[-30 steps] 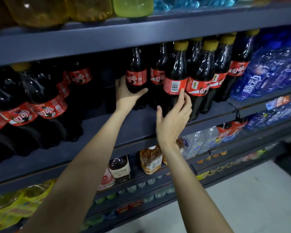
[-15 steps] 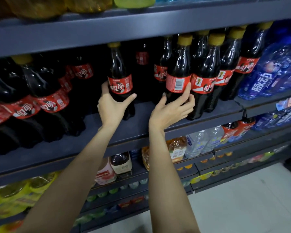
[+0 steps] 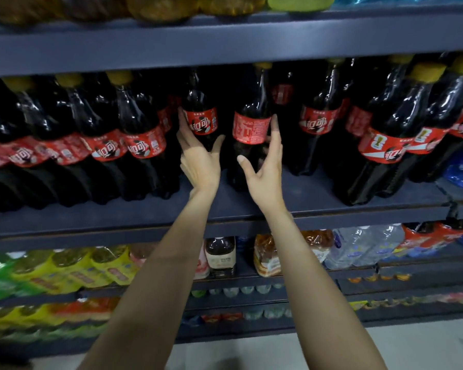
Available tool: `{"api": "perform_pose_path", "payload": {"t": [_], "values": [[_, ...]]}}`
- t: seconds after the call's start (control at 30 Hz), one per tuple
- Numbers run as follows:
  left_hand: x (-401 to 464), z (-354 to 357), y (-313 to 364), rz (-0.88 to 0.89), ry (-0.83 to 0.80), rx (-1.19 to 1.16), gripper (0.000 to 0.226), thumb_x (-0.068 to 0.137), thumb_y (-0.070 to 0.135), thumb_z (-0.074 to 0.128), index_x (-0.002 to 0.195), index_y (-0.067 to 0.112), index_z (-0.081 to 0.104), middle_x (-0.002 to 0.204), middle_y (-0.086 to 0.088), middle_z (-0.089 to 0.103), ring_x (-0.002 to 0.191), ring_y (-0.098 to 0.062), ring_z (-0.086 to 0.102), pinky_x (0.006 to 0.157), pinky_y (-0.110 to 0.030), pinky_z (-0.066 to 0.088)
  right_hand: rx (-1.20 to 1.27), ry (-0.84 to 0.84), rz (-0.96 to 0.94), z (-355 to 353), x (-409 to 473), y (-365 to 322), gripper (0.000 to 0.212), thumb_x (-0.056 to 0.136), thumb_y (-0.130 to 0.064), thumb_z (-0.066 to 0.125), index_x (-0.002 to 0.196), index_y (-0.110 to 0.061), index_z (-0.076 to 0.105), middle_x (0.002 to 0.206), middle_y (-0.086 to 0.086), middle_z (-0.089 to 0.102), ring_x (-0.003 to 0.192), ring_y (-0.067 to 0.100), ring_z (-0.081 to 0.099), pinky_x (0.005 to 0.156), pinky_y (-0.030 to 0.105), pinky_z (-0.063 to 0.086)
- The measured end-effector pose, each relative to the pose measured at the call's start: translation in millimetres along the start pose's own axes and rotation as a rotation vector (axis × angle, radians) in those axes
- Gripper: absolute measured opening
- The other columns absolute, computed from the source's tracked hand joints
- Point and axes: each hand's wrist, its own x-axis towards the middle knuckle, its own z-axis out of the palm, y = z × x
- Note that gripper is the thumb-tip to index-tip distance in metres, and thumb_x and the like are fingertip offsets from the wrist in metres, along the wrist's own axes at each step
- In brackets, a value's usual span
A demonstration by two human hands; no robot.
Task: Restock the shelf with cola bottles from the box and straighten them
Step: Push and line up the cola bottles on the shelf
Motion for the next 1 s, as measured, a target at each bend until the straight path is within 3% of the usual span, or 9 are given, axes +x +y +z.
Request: {"api": "perform_pose_path", "payload": {"t": [0.1, 0.17, 0.3, 0.4, 0.53, 0.67, 0.77, 0.83, 1.0], "values": [[4.6, -1.7, -11.8, 0.077, -0.066, 0.014, 0.097, 0.081, 0.023, 0.073, 0.150, 0.006, 0.007, 0.150, -0.020, 0.028, 0.135, -0.035, 0.035, 0.106, -0.036, 0.033, -0.017, -0.069, -0.022, 0.7, 8.1, 9.0, 0.083, 0.091, -0.008, 0.059, 0.151, -0.022, 0.003, 0.134, -0.029, 0.018, 0.125, -0.019, 0.022, 0.102, 0.004, 0.024], [1.6, -6.6, -20.0, 0.135, -0.103, 0.063, 0.104, 0.076, 0.013, 0.074, 0.150, 0.005, 0.001, 0.150, -0.023, 0.021, 0.140, -0.036, 0.023, 0.113, -0.035, 0.022, -0.028, -0.104, -0.062, -1.2, 10.0, 12.5, 0.080, 0.093, -0.010, 0.056, 0.150, -0.021, 0.002, 0.142, -0.020, 0.016, 0.134, -0.006, 0.020, 0.102, -0.001, 0.017], [-5.4, -8.3, -26.9, 0.266, -0.086, 0.181, 0.103, 0.076, 0.007, 0.073, 0.150, 0.019, 0.003, 0.149, -0.019, 0.024, 0.134, -0.036, 0.031, 0.106, -0.042, 0.039, -0.039, -0.166, -0.104, -4.5, 8.4, 14.7, 0.077, 0.096, -0.015, 0.053, 0.146, -0.030, -0.003, 0.146, -0.008, 0.015, 0.134, -0.001, 0.018, 0.095, -0.006, 0.018], [-1.8, -2.9, -27.7, 0.277, -0.064, 0.281, 0.099, 0.077, 0.008, 0.071, 0.147, 0.028, 0.004, 0.148, -0.020, 0.026, 0.128, -0.039, 0.036, 0.094, -0.043, 0.049, -0.103, -0.133, -0.144, -6.2, 4.0, 14.9, 0.082, 0.093, -0.025, 0.059, 0.148, -0.026, -0.001, 0.142, -0.003, 0.025, 0.131, 0.002, 0.027, 0.100, 0.005, 0.026], [-4.3, 1.9, -27.6, 0.292, 0.010, 0.385, 0.096, 0.075, 0.008, 0.070, 0.148, 0.013, 0.007, 0.150, -0.023, 0.023, 0.130, -0.036, 0.028, 0.097, -0.039, 0.048, -0.356, 0.012, -0.096, 5.3, 5.0, 11.0, 0.104, 0.075, -0.047, 0.074, 0.150, -0.018, 0.010, 0.128, 0.014, 0.040, 0.118, 0.024, 0.041, 0.093, 0.030, 0.040], [-4.2, 0.6, -31.7, 0.346, 0.087, 0.433, 0.093, 0.069, 0.003, 0.070, 0.146, 0.005, 0.017, 0.146, -0.022, 0.025, 0.126, -0.032, 0.029, 0.102, -0.037, 0.044, -0.389, 0.081, -0.006, 10.9, 6.9, 1.9, 0.105, 0.071, -0.037, 0.080, 0.150, -0.022, 0.013, 0.124, 0.011, 0.045, 0.112, 0.025, 0.050, 0.085, 0.038, 0.050], [-2.6, -2.9, -34.0, 0.360, 0.105, 0.452, 0.092, 0.066, 0.000, 0.070, 0.145, 0.005, 0.021, 0.142, -0.019, 0.023, 0.125, -0.031, 0.030, 0.101, -0.037, 0.044, -0.218, -0.008, -0.020, 3.0, 8.9, 2.2, 0.101, 0.074, -0.021, 0.079, 0.149, -0.022, 0.012, 0.139, 0.006, 0.043, 0.121, 0.009, 0.048, 0.093, 0.026, 0.046], [-3.6, -7.6, -28.4, 0.353, 0.089, 0.421, 0.090, 0.066, -0.003, 0.067, 0.145, 0.002, 0.023, 0.142, -0.022, 0.025, 0.126, -0.032, 0.029, 0.101, -0.037, 0.045, -0.108, -0.128, -0.019, -0.3, 9.4, 0.8, 0.100, 0.075, -0.015, 0.079, 0.148, -0.026, 0.011, 0.143, 0.002, 0.043, 0.111, -0.009, 0.051, 0.090, 0.015, 0.045], [-26.7, -61.2, -23.3, 0.445, 0.079, 0.229, 0.060, 0.078, -0.011, 0.053, 0.137, 0.000, 0.042, 0.134, -0.019, 0.046, 0.125, -0.027, 0.035, 0.110, -0.019, 0.024, 0.097, -0.405, 0.017, 17.0, 5.6, -11.1, 0.095, 0.077, -0.005, 0.074, 0.146, -0.029, 0.013, 0.140, 0.002, 0.046, 0.126, 0.008, 0.048, 0.104, 0.039, 0.044]]}}
